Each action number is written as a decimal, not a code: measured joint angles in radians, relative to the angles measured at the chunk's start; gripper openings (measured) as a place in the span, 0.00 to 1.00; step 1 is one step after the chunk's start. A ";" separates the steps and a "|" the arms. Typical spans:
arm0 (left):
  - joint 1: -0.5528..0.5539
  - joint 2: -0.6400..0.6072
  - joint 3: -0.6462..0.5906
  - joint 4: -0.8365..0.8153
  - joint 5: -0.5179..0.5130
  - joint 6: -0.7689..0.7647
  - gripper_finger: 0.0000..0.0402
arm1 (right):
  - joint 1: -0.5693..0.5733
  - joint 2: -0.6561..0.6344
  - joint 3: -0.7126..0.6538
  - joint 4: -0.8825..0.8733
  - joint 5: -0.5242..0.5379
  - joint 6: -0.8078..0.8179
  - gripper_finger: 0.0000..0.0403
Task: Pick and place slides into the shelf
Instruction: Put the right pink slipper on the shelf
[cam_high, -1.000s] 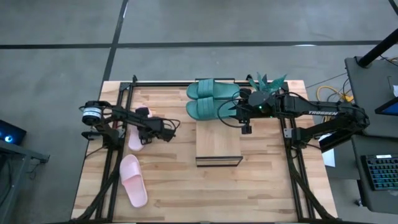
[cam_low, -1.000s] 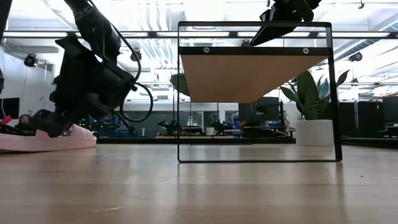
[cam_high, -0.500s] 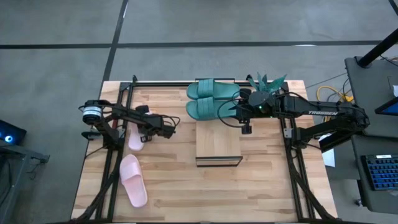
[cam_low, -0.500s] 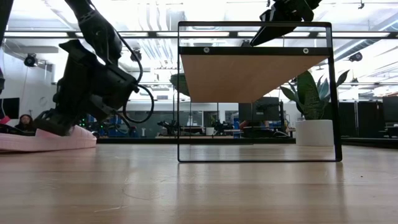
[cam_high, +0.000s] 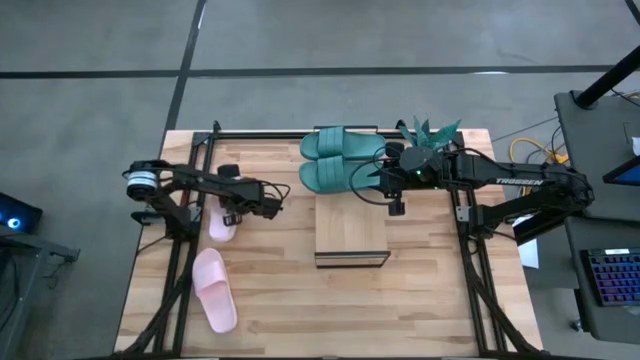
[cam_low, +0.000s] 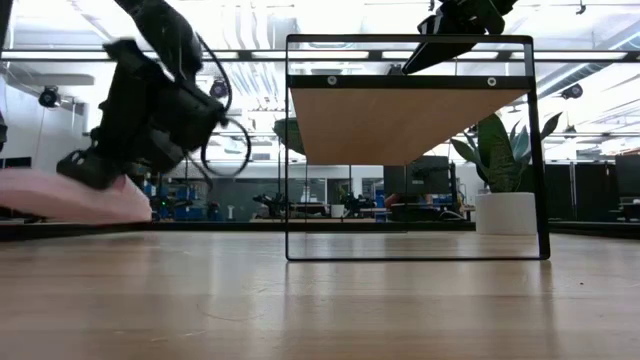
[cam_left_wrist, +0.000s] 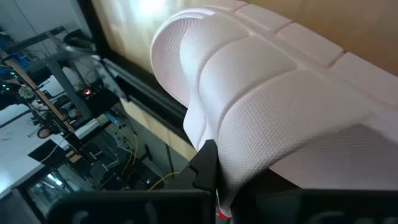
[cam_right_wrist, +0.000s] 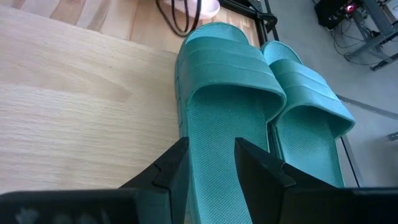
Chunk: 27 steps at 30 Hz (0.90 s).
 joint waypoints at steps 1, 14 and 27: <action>0.000 -0.019 0.011 -0.019 -0.001 0.004 0.00 | 0.000 -0.001 0.000 0.000 0.001 -0.001 0.29; -0.085 -0.367 0.204 -0.036 0.014 0.056 0.00 | 0.000 -0.113 0.000 0.013 0.000 -0.026 0.29; -0.310 -0.499 0.294 0.351 0.015 0.339 0.00 | 0.000 -0.219 0.000 0.184 -0.367 -0.115 0.29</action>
